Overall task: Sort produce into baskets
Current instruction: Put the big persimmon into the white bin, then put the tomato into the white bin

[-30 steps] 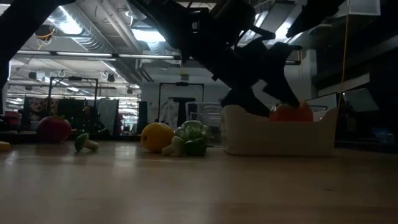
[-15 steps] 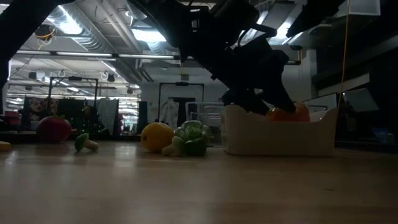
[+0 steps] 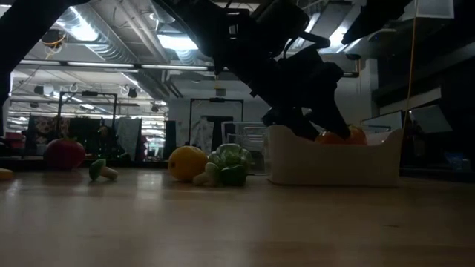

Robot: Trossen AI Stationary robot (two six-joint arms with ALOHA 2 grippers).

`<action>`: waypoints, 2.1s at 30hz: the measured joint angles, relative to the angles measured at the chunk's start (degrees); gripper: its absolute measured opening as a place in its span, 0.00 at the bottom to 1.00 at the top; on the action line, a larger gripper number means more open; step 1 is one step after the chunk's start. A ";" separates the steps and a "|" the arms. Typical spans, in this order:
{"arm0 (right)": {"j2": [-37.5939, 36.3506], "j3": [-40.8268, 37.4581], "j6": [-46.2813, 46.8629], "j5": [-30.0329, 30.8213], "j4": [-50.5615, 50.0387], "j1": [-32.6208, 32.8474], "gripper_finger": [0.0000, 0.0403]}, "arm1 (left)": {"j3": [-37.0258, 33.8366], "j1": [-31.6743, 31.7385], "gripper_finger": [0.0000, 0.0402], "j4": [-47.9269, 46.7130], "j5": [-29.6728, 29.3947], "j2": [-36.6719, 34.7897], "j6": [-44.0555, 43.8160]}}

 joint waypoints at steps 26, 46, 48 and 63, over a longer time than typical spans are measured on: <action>0.00 0.00 0.00 0.00 0.02 0.00 0.74 | -0.02 1.75 0.92 -0.48 4.31 -0.09 -4.23; 0.02 -0.04 -0.01 -0.02 0.20 0.00 0.74 | -0.02 4.01 0.98 -3.88 5.58 -11.56 -6.33; 0.02 -0.04 0.00 -0.02 0.22 0.00 0.74 | -0.02 4.61 0.97 -8.62 5.70 -14.56 -3.98; 0.02 -0.04 -0.02 -0.01 0.41 0.00 0.74 | 0.00 12.34 0.93 -55.85 0.98 -39.19 3.37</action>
